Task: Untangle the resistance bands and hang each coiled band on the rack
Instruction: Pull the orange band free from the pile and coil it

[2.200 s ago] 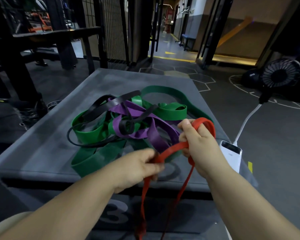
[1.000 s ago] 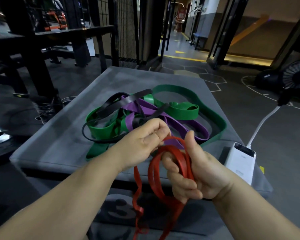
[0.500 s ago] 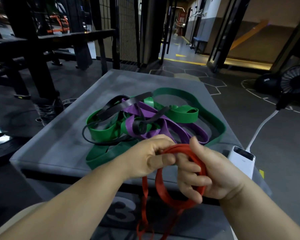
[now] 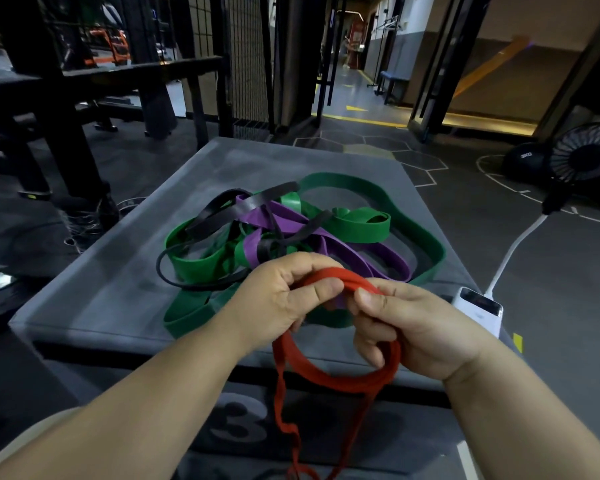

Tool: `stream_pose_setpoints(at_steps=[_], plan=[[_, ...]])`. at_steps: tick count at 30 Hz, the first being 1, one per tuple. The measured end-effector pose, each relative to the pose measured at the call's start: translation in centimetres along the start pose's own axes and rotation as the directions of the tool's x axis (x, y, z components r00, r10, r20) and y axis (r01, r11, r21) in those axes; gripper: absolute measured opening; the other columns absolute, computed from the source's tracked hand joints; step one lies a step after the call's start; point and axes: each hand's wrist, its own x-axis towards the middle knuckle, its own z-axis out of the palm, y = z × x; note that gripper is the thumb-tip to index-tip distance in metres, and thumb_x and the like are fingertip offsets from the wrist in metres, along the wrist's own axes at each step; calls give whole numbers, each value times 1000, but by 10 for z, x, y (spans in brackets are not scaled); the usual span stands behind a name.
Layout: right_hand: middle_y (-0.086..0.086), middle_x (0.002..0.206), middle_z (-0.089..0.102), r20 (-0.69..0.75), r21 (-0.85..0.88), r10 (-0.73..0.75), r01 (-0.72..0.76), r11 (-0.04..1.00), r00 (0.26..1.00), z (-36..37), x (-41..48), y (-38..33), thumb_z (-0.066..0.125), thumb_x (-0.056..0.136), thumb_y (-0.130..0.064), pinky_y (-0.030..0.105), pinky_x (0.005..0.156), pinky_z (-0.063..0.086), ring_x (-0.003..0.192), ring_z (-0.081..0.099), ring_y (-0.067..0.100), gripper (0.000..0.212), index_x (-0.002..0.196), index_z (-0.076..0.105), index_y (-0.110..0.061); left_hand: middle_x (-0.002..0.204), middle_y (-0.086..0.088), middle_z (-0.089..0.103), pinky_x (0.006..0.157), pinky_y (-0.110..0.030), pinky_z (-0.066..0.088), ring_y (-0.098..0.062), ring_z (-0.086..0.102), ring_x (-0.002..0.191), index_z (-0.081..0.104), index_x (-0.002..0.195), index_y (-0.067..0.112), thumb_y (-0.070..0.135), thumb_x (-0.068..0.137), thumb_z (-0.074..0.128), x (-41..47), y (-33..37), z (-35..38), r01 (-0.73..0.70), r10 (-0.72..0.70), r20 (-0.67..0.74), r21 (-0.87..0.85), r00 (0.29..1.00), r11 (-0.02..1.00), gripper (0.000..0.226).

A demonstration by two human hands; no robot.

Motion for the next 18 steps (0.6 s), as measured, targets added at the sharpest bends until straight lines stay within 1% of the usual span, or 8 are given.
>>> stream_pose_setpoints(at_steps=[2,5,8,10,11,14,16,18], plan=[[-3,49,39,-5,-7,-4,4,1000,1000,0,0,0,84,64,-57,23,48,41,43,45,17,58,83,54,-10,71,10,66,51,-14,42,-2,55,55,71,98,20,23,89,64,0,0,0,-6,6,0,-24,1000,1000,11],[0,51,38,-23,-9,-2,2,1000,1000,0,1,1,82,64,-58,25,49,40,44,43,18,52,81,65,-12,73,12,65,60,-10,42,0,57,61,70,100,18,18,91,61,0,0,1,-16,16,5,-1,1000,1000,13],[2,52,39,-111,-96,-29,19,995,993,0,3,2,74,78,-51,29,55,43,48,48,17,45,87,67,-7,66,14,64,54,-7,38,3,53,53,68,100,13,11,95,57,1,2,3,24,-23,-26,12,999,1000,13],[1,52,42,-186,-191,-54,18,981,981,3,4,3,59,89,-44,30,59,46,51,53,18,40,92,64,-5,61,11,61,45,-14,36,-1,47,46,67,103,13,12,95,57,1,2,3,101,-101,-39,5,994,995,13],[1,52,43,-213,-217,-64,16,976,975,4,5,4,57,93,-45,31,59,47,53,55,20,40,93,62,-5,60,9,61,44,-18,37,-4,47,45,66,104,16,13,95,58,1,2,2,139,-139,-33,6,990,990,13],[1,55,49,-287,-302,-98,7,953,953,8,5,5,50,83,-47,35,56,51,57,62,26,41,99,59,-11,66,6,64,50,-25,46,-15,55,52,65,106,26,14,89,65,0,2,-2,203,-203,19,28,979,979,20],[0,55,51,-307,-377,-132,7,926,943,8,5,4,48,81,-47,34,54,51,55,63,24,43,101,56,-10,71,6,67,56,-27,50,-17,58,56,65,110,25,10,88,66,0,2,-4,212,-213,23,17,977,977,26],[1,57,52,-292,-405,-140,10,914,946,8,4,2,48,83,-46,33,50,51,53,62,23,42,98,54,-8,75,4,70,59,-28,51,-16,61,60,67,108,20,9,90,64,1,3,-5,192,-192,-21,0,981,981,22]])
